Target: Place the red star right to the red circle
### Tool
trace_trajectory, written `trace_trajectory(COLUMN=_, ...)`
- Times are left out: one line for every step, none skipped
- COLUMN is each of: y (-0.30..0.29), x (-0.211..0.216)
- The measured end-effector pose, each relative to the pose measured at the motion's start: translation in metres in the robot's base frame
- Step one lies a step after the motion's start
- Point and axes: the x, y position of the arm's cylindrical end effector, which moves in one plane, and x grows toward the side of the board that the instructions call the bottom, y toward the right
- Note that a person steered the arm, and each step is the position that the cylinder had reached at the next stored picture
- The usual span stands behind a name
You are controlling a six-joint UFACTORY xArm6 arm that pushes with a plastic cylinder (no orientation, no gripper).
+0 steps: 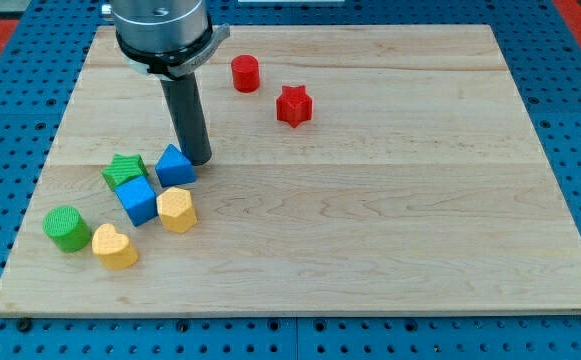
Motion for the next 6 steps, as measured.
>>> trace_trajectory(y=-0.035, x=0.038)
trace_trajectory(y=0.022, x=0.012)
trace_trajectory(y=0.097, x=-0.055)
trace_trajectory(y=0.133, x=-0.100)
trace_trajectory(y=0.133, x=-0.118)
trace_trajectory(y=0.192, x=-0.090)
